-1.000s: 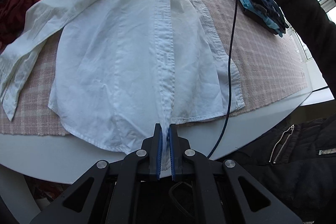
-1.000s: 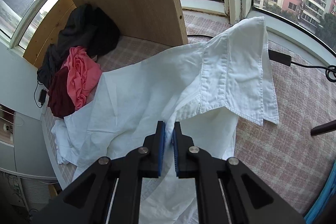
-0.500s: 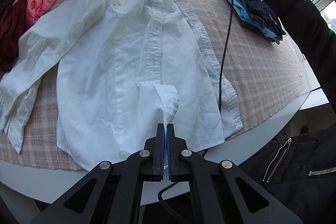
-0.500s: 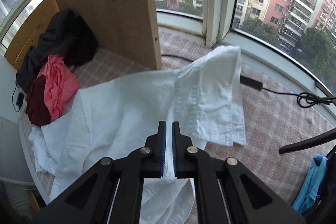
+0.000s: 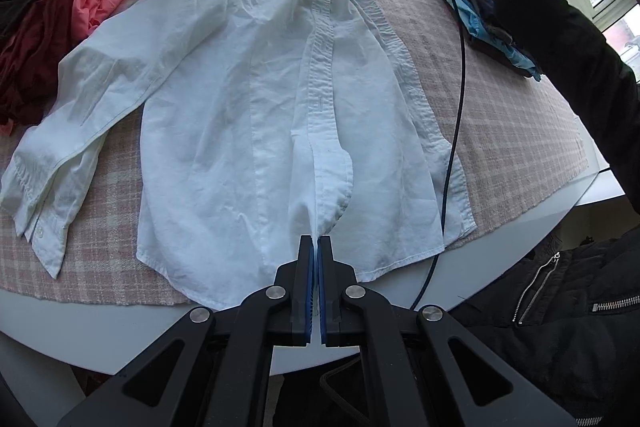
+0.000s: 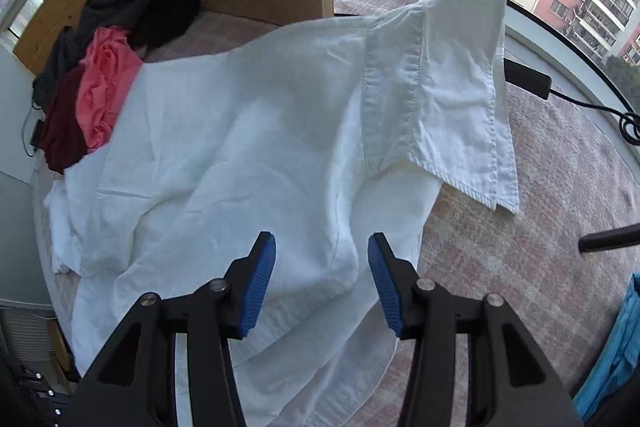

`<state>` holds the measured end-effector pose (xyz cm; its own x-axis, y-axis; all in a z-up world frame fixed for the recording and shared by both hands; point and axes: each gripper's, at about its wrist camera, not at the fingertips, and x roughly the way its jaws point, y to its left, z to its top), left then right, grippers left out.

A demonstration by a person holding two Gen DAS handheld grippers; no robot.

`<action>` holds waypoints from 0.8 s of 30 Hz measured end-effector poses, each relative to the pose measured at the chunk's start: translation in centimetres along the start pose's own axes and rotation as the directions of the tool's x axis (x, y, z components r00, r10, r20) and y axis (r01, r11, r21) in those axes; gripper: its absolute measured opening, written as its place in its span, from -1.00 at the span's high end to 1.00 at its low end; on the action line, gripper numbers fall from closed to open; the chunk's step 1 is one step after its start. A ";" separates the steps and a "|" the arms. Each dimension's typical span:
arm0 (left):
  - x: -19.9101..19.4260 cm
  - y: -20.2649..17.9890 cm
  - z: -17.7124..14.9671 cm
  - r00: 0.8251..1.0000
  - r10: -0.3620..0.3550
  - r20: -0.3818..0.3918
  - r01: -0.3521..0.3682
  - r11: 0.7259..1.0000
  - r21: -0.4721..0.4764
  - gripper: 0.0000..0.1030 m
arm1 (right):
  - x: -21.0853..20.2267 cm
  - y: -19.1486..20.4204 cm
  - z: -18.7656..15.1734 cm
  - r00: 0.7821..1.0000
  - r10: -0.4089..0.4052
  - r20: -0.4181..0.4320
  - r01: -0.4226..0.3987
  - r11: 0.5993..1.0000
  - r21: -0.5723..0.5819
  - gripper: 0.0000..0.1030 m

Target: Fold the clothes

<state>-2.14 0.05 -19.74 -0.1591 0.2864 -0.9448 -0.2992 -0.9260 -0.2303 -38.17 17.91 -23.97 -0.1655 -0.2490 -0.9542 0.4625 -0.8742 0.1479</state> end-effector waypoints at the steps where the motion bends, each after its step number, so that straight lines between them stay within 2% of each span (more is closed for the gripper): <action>1: 0.2 -0.2 0.1 1.000 0.013 -0.008 -0.012 1.000 0.009 0.97 | 0.9 0.1 0.4 1.000 -0.015 -0.018 0.014 1.000 -0.008 0.07; 2: 0.2 -0.5 0.2 1.000 0.011 -0.013 -0.011 1.000 0.022 0.98 | 1.5 0.2 0.5 0.999 0.014 -0.039 -0.015 1.000 -0.011 0.24; 3: 0.2 -0.8 0.2 1.000 0.009 -0.017 -0.008 0.999 0.035 0.97 | 1.4 0.3 0.4 0.998 0.041 -0.043 -0.042 0.999 -0.012 0.90; 4: -0.1 -1.2 0.4 1.000 0.001 -0.014 -0.001 0.999 0.050 0.97 | 0.8 0.6 0.5 0.998 0.055 -0.039 -0.056 0.998 -0.019 0.95; 8: -1.6 -3.1 1.1 0.999 -0.033 0.005 0.033 0.994 0.101 0.97 | -3.8 1.4 1.5 0.998 0.063 0.017 -0.062 0.996 -0.071 0.95; 11: -1.8 -4.8 1.8 0.998 -0.055 0.007 0.053 0.987 0.154 0.97 | -7.5 1.7 3.2 0.996 0.025 0.081 -0.017 0.995 -0.100 0.95; 14: -0.5 -6.3 2.2 0.998 -0.067 -0.021 0.070 0.977 0.202 0.97 | -7.7 1.4 5.3 0.991 -0.106 0.085 0.116 0.986 -0.124 0.95; 19: 4.2 -8.1 2.4 0.989 -0.104 -0.106 0.126 0.965 0.231 0.97 | -2.6 0.5 5.8 0.981 -0.196 0.000 0.194 0.971 -0.140 0.95; 22: 6.4 -8.8 2.6 0.978 -0.150 -0.142 0.178 0.961 0.212 0.97 | 0.5 0.2 5.3 0.970 -0.240 -0.040 0.232 0.962 -0.145 0.95; 24: 6.6 -9.0 2.5 0.975 -0.154 -0.160 0.184 0.963 0.199 0.80 | 1.7 0.1 4.9 0.965 -0.257 -0.053 0.247 0.957 -0.153 0.95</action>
<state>-2.84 10.85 -23.32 0.0417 0.3820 -0.9232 -0.5042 -0.7897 -0.3495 -42.63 15.36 -24.28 -0.2325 0.0066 -0.9726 0.5353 -0.8340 -0.1336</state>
